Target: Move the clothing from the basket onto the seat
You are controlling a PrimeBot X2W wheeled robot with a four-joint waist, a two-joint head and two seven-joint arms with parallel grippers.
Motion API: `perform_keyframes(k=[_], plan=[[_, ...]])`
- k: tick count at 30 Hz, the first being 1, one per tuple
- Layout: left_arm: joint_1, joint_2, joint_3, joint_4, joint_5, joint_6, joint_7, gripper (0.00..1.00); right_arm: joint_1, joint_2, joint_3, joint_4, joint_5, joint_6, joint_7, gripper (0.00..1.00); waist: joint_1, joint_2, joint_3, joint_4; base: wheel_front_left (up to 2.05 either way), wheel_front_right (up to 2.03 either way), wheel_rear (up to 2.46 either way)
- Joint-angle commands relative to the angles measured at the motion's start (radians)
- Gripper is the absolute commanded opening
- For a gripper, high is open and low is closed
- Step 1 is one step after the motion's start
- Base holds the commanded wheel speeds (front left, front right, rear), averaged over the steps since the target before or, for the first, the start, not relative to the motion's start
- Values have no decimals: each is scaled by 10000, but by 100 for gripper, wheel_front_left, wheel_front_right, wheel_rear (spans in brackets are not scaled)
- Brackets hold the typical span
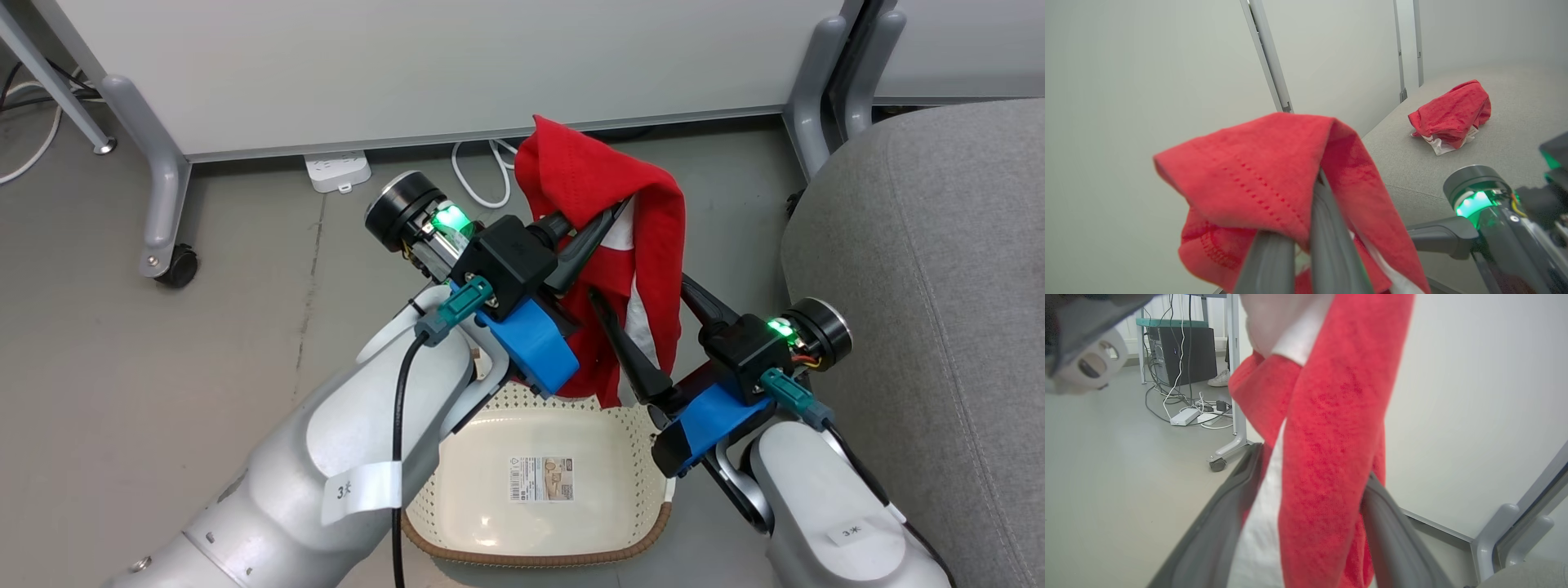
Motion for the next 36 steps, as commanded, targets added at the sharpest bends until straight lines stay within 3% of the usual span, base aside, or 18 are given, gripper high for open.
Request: perform_keyframes(k=[1, 4, 5, 7, 36], plan=[[-192, -42, 2, -37, 42, -15, -47, 0, -261, 82, 18, 285, -80, 1, -1, 100, -1, 0, 47, 23, 0, 0, 0], [-197, -70, 5, -41, 61, -15, -47, 0, -344, 150, -14, 507, -57, 1, -1, 100, -1, 0, 67, 28, 0, 0, 0], [-201, -79, 4, -47, 67, -15, -47, 0, -386, 183, -24, 601, -35, 1, -1, 83, -1, 0, 74, 26, 0, 0, 0], [-213, -79, -5, -46, 74, -15, -47, 0, -492, 238, -20, 738, 22, 1, -1, 0, -1, 0, 82, 13, 0, 0, 0], [-51, -30, 1, 10, 54, -15, -47, 0, -487, 385, 20, 805, 143, 1, -1, 0, -1, 0, 70, -17, 0, 0, 0]])
